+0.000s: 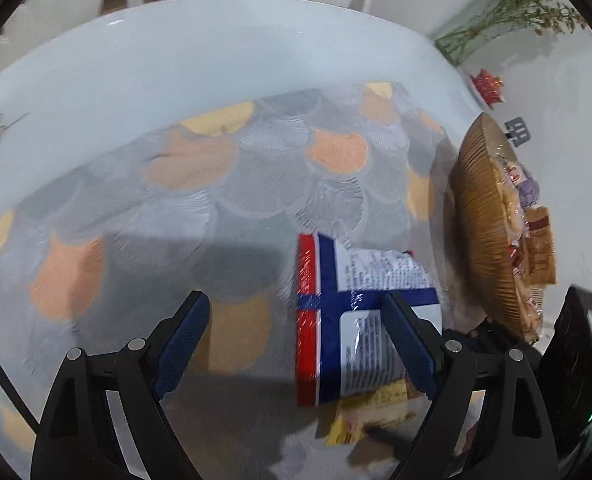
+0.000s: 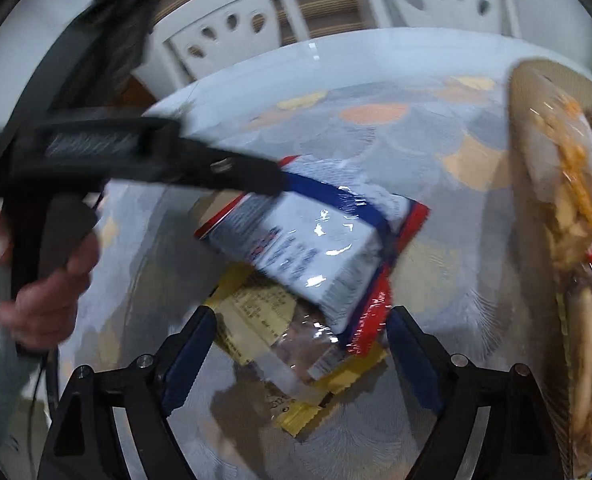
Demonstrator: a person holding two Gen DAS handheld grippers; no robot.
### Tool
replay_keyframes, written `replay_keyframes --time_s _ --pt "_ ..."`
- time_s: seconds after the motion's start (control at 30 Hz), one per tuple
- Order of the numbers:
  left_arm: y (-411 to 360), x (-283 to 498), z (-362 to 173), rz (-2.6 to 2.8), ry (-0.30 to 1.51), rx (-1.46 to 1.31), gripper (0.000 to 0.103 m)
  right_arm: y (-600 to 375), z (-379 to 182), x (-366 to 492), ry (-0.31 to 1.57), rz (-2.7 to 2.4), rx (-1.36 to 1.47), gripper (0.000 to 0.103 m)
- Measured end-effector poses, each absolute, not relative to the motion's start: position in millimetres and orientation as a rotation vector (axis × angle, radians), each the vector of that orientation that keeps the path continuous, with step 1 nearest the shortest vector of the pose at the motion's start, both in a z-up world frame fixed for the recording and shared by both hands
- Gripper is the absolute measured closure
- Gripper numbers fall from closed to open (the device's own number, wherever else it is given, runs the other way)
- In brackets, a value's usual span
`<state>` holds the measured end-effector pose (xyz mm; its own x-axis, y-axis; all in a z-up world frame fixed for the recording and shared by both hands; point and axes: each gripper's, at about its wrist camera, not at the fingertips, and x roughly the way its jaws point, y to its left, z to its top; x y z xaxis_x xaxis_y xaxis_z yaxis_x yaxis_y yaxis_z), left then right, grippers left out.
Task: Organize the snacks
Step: 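Grasp the blue-red striped bag with left gripper while right grasps the yellow packet, then lift the striped bag with left gripper while right lifts the yellow packet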
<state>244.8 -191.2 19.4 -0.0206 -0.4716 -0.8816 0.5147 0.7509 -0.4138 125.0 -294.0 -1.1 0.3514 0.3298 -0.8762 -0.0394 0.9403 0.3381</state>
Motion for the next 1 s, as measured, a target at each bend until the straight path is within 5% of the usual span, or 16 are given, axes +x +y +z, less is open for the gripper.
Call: replay_keyframes --time_s 0.13,0.23,0.33,1.0 --pt "-195 247 20 -0.819 1.377 0.021 0.016 -273 -3 122 1.176 0.248 0.165 0.013" --pt "-198 242 19 -0.845 1.378 0.019 0.016 -267 -3 114 1.175 0.214 0.124 0.038" --pt "-201 233 19 -0.883 1.388 0.022 0.016 -262 -2 104 1.177 0.216 0.06 0.046" --pt "-245 196 22 -0.846 1.407 0.154 0.012 -331 14 3 1.32 0.07 0.204 0.047"
